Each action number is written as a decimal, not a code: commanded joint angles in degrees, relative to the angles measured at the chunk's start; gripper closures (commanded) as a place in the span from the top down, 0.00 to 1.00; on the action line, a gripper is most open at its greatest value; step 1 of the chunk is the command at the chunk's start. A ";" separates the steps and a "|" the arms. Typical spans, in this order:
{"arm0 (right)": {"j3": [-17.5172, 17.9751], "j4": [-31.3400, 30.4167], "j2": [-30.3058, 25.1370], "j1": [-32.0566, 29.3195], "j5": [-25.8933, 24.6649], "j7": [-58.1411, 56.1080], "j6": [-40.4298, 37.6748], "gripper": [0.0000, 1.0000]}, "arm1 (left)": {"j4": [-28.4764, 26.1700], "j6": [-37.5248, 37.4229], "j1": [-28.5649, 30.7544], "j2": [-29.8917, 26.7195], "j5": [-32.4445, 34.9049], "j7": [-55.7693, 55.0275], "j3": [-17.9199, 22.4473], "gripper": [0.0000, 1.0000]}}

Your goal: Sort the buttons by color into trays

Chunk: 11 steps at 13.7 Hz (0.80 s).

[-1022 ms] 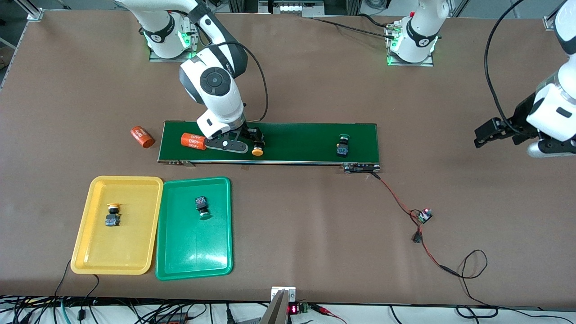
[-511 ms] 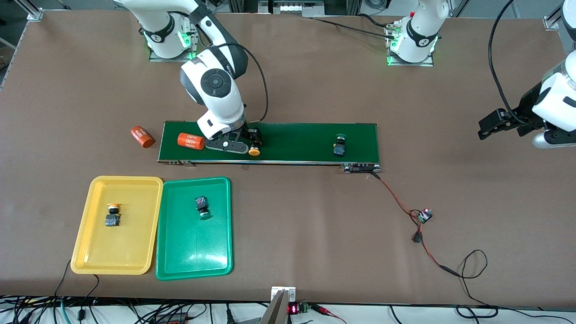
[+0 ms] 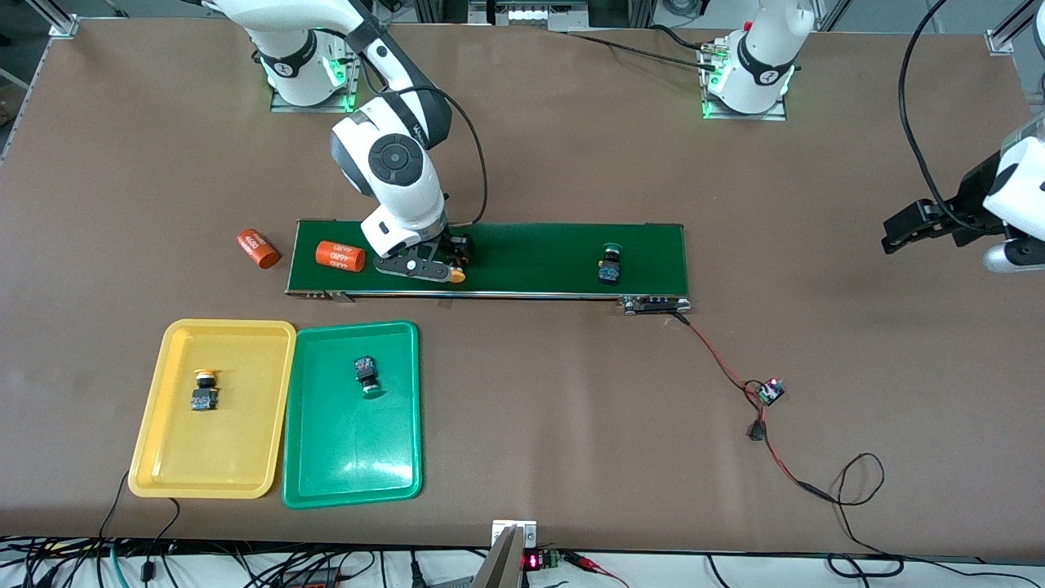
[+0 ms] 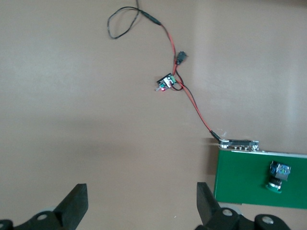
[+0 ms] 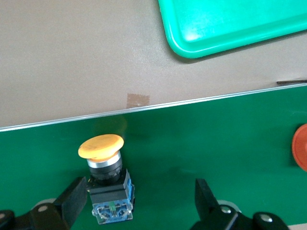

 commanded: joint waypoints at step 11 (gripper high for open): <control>-0.81 1.51 1.78 -0.01 -1.15 -0.57 -0.57 1.00 | -1.29 -1.31 -0.19 -2.77 -3.26 3.22 1.52 1.00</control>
